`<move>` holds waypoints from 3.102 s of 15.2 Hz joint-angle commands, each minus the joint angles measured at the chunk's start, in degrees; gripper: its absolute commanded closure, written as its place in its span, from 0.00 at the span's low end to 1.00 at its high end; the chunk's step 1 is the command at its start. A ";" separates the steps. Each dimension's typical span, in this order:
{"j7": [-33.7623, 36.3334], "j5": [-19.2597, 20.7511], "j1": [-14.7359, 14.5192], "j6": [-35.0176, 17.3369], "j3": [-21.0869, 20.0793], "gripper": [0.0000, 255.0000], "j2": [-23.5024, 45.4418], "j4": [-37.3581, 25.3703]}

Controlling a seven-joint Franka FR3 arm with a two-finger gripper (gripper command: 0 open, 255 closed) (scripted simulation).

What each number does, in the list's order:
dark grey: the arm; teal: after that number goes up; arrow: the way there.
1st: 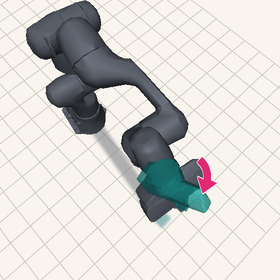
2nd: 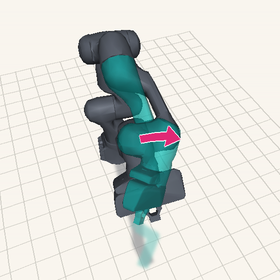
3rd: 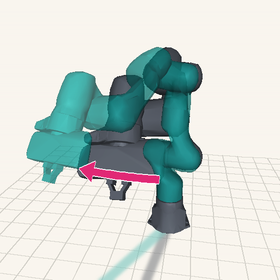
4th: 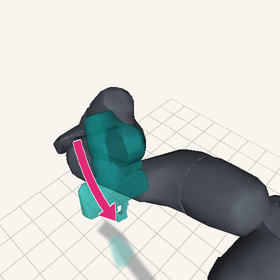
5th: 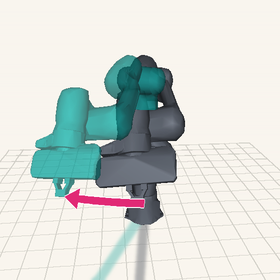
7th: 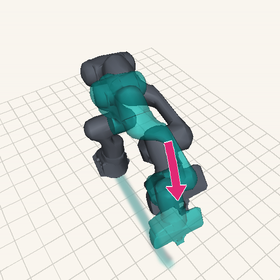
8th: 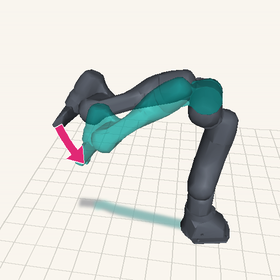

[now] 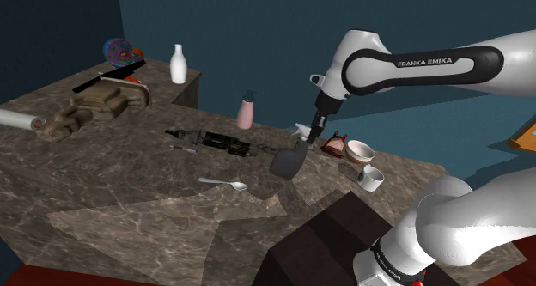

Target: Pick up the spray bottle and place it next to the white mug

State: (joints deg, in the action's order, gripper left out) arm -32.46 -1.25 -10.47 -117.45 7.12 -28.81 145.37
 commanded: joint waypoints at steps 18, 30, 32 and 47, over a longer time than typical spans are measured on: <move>1.10 0.05 -0.08 15.37 -0.64 1.00 -2.39 -12.99; 1.59 -0.12 -0.28 24.39 -0.83 1.00 -1.35 -23.08; 1.67 -0.16 -0.32 25.88 -0.85 1.00 -1.01 -24.91; -10.41 4.66 3.37 32.24 8.61 1.00 -1.99 -30.15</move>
State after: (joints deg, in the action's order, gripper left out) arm -41.28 2.85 -7.48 -85.38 14.54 -31.03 115.64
